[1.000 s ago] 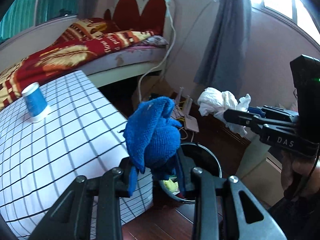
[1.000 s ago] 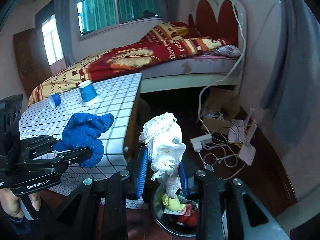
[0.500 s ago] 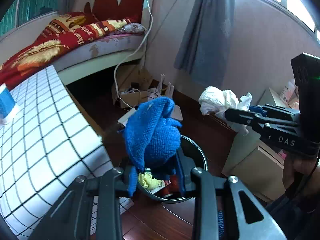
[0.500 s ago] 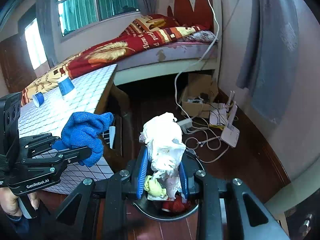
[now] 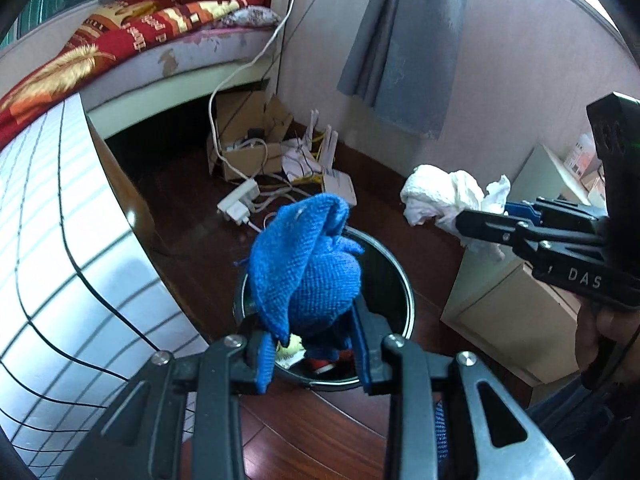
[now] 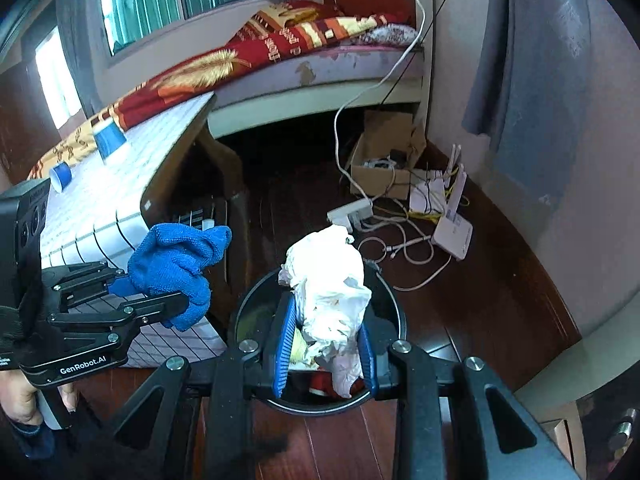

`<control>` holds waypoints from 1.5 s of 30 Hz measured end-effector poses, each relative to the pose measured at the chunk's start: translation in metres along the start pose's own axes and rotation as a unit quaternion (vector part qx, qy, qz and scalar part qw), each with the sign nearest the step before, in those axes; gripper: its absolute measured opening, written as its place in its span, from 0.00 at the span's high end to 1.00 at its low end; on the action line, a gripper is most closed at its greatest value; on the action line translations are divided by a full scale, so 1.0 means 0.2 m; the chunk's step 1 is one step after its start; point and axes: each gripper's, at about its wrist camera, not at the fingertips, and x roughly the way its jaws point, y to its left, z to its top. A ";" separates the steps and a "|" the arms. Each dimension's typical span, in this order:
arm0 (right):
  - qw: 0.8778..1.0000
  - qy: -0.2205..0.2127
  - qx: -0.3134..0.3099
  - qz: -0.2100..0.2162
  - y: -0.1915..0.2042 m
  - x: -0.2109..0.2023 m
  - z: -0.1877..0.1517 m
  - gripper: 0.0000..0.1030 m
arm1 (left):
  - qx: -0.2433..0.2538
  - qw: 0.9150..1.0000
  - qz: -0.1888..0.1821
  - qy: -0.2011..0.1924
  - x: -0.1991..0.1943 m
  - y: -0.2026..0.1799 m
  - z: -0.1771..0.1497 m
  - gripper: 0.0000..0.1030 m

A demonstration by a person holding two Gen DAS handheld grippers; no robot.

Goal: Collect trash
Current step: 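Hold the blue cloth and tissue over the black bin and open both tools, then withdraw both open tools from the bin back toward the table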

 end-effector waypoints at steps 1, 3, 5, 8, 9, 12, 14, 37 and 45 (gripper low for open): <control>1.000 0.008 -0.001 0.002 0.00 0.03 -0.01 0.70 | -0.001 1.000 -0.001 0.004 0.01 0.00 0.00 0.67; 1.000 0.023 -0.008 0.001 0.00 0.09 -0.04 0.70 | -0.002 1.000 -0.003 0.018 0.06 0.01 -0.02 0.68; 0.999 0.045 -0.017 0.007 0.00 0.18 -0.07 0.70 | -0.001 1.000 -0.005 0.030 0.11 0.01 -0.03 0.67; 0.997 0.072 -0.031 0.003 0.02 0.28 -0.12 0.70 | -0.003 0.999 -0.007 0.042 0.16 0.02 -0.06 0.67; 0.996 0.080 -0.035 0.003 0.02 0.31 -0.13 0.70 | -0.004 0.999 -0.007 0.045 0.17 0.03 -0.07 0.67; 0.994 0.097 -0.044 0.004 0.02 0.38 -0.17 0.70 | -0.009 0.998 -0.011 0.057 0.22 0.04 -0.07 0.67; 0.993 0.109 -0.047 0.006 0.01 0.42 -0.19 0.70 | -0.012 0.997 -0.016 0.072 0.27 0.05 -0.09 0.67; 0.986 0.127 -0.071 -0.082 -0.08 0.55 -0.31 0.00 | -0.030 0.995 0.039 0.084 0.32 0.08 -0.19 0.00; 0.992 0.097 -0.044 -0.067 -0.04 0.41 -0.23 0.00 | -0.031 0.996 0.069 0.052 0.20 0.09 -0.15 0.00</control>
